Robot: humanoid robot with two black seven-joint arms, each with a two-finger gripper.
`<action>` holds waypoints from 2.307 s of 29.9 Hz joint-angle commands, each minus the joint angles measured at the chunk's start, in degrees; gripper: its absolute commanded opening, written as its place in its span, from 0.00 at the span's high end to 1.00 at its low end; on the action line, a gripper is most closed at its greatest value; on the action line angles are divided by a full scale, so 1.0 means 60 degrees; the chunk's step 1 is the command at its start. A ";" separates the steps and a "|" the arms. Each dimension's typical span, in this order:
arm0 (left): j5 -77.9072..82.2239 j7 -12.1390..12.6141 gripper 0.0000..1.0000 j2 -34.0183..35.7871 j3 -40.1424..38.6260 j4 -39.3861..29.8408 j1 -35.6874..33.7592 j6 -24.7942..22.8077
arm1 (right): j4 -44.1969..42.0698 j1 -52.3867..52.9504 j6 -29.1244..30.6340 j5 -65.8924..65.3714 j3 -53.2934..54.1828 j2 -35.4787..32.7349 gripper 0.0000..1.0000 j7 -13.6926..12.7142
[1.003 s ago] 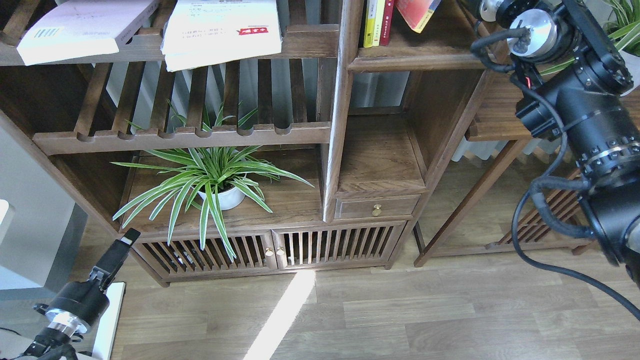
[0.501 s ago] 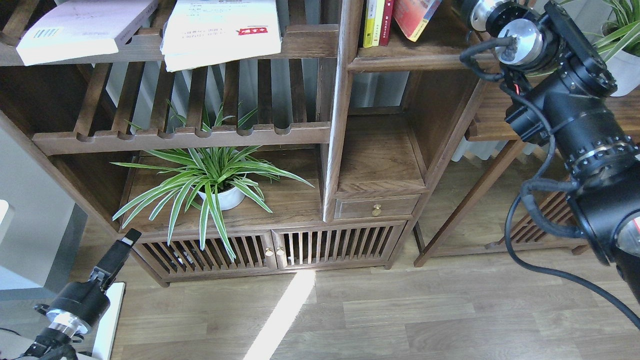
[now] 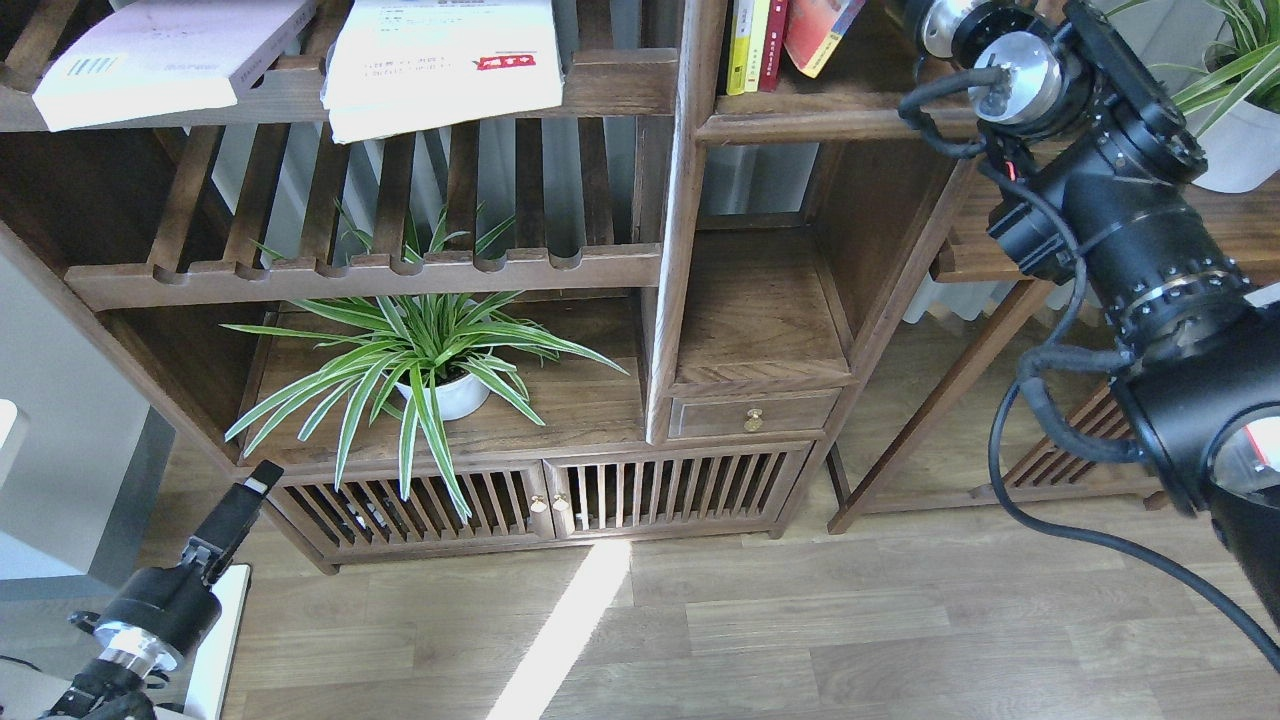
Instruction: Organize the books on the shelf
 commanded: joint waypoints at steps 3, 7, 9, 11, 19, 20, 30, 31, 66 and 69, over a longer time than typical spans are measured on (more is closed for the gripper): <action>-0.0001 -0.0015 0.02 -0.0002 0.0000 0.0014 0.0005 0.0000 | -0.0065 0.0067 -0.0017 -0.0001 -0.0003 0.0139 0.78 -0.0011; -0.0001 -0.0015 0.02 -0.0017 0.0000 0.0014 0.0005 0.0000 | -0.0036 0.0155 -0.0017 -0.0001 -0.0032 0.0183 0.71 -0.0055; -0.0001 -0.0015 0.02 -0.0017 0.0000 0.0029 0.0005 0.0000 | 0.0008 0.0228 -0.0017 0.0014 -0.0046 0.0198 0.69 -0.0113; -0.0001 -0.0015 0.02 -0.0017 0.0000 0.0029 0.0005 0.0000 | 0.0038 0.0257 -0.0046 0.0014 -0.0076 0.0198 0.66 -0.0157; -0.0001 -0.0029 0.02 -0.0017 0.0000 0.0029 0.0005 0.0000 | 0.0286 0.0331 -0.0060 0.0029 -0.0105 0.0168 0.61 -0.0215; -0.0001 -0.0029 0.02 -0.0017 0.0000 0.0029 0.0005 0.0000 | 0.0330 0.0345 -0.0089 0.0029 -0.0105 0.0168 0.61 -0.0245; 0.0014 0.0015 0.02 -0.0017 0.0015 0.0014 -0.0024 0.0000 | 0.0404 0.0784 -0.0470 0.0146 -0.0061 0.0095 0.59 -0.0318; 0.0014 0.0015 0.02 -0.0017 0.0015 0.0014 -0.0024 0.0000 | 0.0418 0.0828 -0.0514 0.0160 -0.0061 0.0095 0.59 -0.0347; -0.0001 0.0059 0.02 0.0012 0.0015 -0.0102 -0.0668 0.0000 | 0.2468 0.1299 -0.1643 0.1830 -0.0105 -0.1442 0.49 -0.1416; -0.0001 0.0073 0.02 0.0042 0.0015 -0.0132 -0.0771 0.0000 | 0.2922 0.0889 -0.1628 0.1845 -0.0105 -0.1633 0.45 -0.1607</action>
